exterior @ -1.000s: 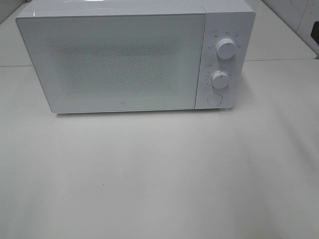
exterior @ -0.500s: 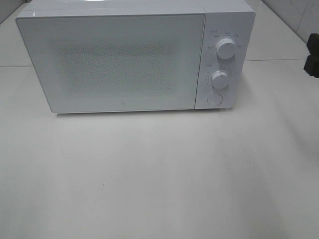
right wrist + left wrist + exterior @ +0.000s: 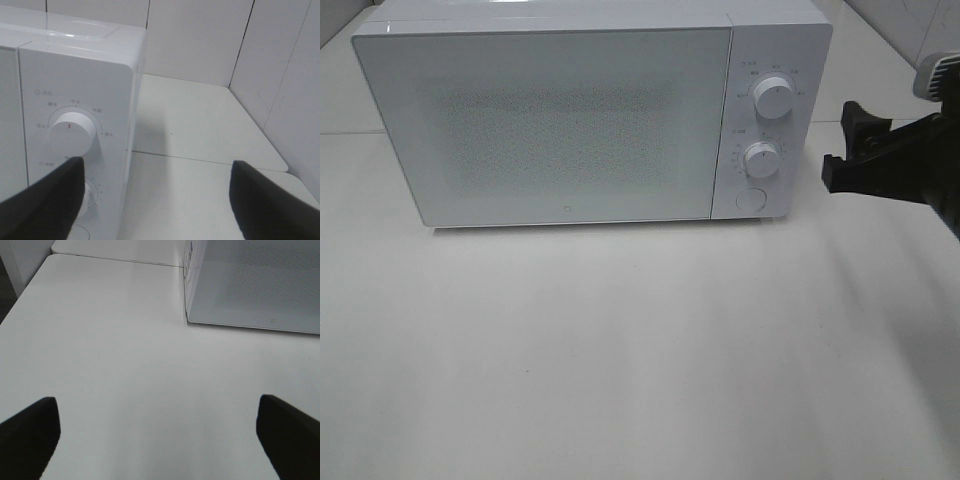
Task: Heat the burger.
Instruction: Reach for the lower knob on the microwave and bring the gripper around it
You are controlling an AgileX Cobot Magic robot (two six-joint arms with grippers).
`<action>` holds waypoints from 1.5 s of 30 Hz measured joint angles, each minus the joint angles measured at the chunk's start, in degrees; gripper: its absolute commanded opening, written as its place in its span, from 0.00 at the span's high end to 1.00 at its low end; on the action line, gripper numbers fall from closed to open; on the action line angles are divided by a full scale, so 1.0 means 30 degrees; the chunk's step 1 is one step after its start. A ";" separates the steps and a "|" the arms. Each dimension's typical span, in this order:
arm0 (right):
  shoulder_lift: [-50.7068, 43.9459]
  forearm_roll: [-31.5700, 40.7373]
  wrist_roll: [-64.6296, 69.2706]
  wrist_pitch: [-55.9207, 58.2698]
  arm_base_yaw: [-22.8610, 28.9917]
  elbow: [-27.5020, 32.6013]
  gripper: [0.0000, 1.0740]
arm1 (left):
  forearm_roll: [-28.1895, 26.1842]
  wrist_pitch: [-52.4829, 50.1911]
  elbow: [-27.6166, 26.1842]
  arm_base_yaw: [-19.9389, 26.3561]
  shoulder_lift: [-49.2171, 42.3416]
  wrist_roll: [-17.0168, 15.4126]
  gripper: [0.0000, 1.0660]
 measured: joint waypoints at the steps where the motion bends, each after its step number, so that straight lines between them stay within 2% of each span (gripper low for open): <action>1: 0.0000 0.0000 0.0000 0.0000 0.0000 0.0000 0.29 | 0.0000 0.0000 0.0000 0.0000 0.0000 0.0000 0.06; 2: 0.0592 0.0688 0.0000 -0.0649 0.0879 0.0000 0.29 | 0.0000 0.0000 0.0000 0.0000 0.0000 0.0000 0.06; 7: 0.1967 0.2807 0.0000 -0.1471 0.2693 -0.0038 0.29 | 0.0000 0.0000 0.0000 0.0000 0.0000 0.0000 0.06; 13: 0.3400 0.3400 0.0191 -0.1585 0.3610 -0.0630 0.29 | 0.0000 0.0000 0.0000 0.0000 0.0000 0.0000 0.06; 23: 0.5252 0.3476 0.0783 -0.1585 0.3610 -0.1566 0.29 | 0.0000 0.0000 0.0000 0.0000 0.0000 0.0000 0.06; 30: 0.7468 0.3476 0.0802 -0.1585 0.3610 -0.3419 0.29 | 0.0000 0.0000 0.0000 0.0000 0.0000 0.0000 0.06; 33: 0.7716 0.3476 0.0802 -0.1585 0.3610 -0.3610 0.29 | 0.0000 0.0000 0.0000 0.0000 0.0000 0.0000 0.06; 35: 0.8804 0.3552 0.0802 -0.1585 0.3610 -0.4526 0.29 | 0.0000 0.0000 0.0000 0.0000 0.0000 0.0000 0.06; 41: 0.9721 0.3591 0.0936 -0.1585 0.3591 -0.5157 0.29 | 0.0000 0.0000 0.0000 0.0000 0.0000 0.0000 0.06; 45: 1.0390 0.3419 0.1261 -0.1585 0.2769 -0.6092 0.29 | 0.0019 0.0000 0.0000 0.0000 0.0000 0.0000 0.06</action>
